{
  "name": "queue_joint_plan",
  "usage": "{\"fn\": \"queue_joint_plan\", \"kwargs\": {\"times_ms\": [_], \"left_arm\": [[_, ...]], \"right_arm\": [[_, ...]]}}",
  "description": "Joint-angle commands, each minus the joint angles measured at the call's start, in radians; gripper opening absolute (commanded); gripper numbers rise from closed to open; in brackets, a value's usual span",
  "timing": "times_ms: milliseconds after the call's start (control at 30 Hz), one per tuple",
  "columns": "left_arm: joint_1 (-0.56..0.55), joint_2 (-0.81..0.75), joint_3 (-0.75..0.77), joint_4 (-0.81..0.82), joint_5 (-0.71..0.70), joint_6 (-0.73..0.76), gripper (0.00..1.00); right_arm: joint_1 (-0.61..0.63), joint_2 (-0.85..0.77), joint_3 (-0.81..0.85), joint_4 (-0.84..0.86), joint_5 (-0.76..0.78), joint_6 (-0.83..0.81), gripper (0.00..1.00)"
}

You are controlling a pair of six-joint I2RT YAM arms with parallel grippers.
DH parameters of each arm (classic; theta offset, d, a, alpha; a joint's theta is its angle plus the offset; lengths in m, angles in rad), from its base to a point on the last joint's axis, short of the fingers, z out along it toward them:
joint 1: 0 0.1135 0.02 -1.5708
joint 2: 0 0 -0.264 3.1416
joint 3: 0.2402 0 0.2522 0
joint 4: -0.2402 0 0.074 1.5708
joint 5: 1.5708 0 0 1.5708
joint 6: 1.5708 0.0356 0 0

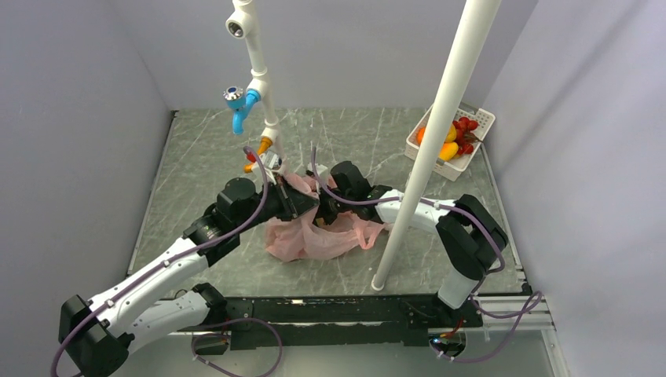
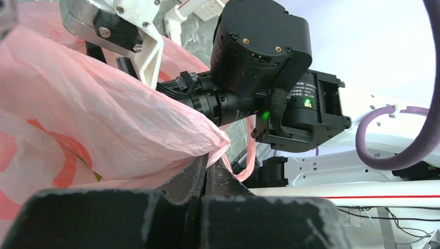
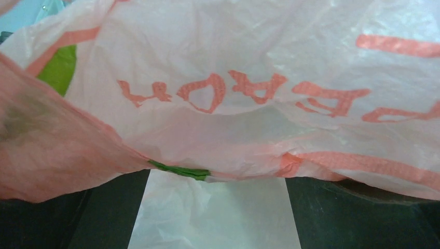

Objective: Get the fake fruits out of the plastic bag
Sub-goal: Adjust the plastic bag at the center of the board.

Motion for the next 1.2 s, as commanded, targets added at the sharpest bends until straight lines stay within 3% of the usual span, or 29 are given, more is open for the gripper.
{"fn": "queue_joint_plan", "kwargs": {"times_ms": [0, 233, 667, 1000, 1167], "left_arm": [[-0.011, -0.006, 0.016, 0.104, 0.035, -0.032, 0.00], [-0.012, -0.066, -0.055, 0.038, -0.024, -0.039, 0.00], [-0.010, -0.202, -0.100, -0.120, -0.133, -0.011, 0.00], [-0.010, -0.288, -0.131, -0.214, -0.194, 0.014, 0.00], [-0.007, -0.195, -0.044, -0.143, -0.110, 0.050, 0.00]], "right_arm": [[0.013, 0.007, 0.007, 0.073, 0.059, -0.009, 0.99], [0.056, 0.089, 0.021, 0.023, 0.148, -0.040, 0.99], [0.223, 0.197, 0.074, -0.123, 0.467, -0.133, 0.98], [0.198, 0.099, 0.071, -0.103, 0.373, -0.071, 0.99], [0.113, 0.020, 0.031, -0.039, 0.244, -0.030, 0.99]]}}
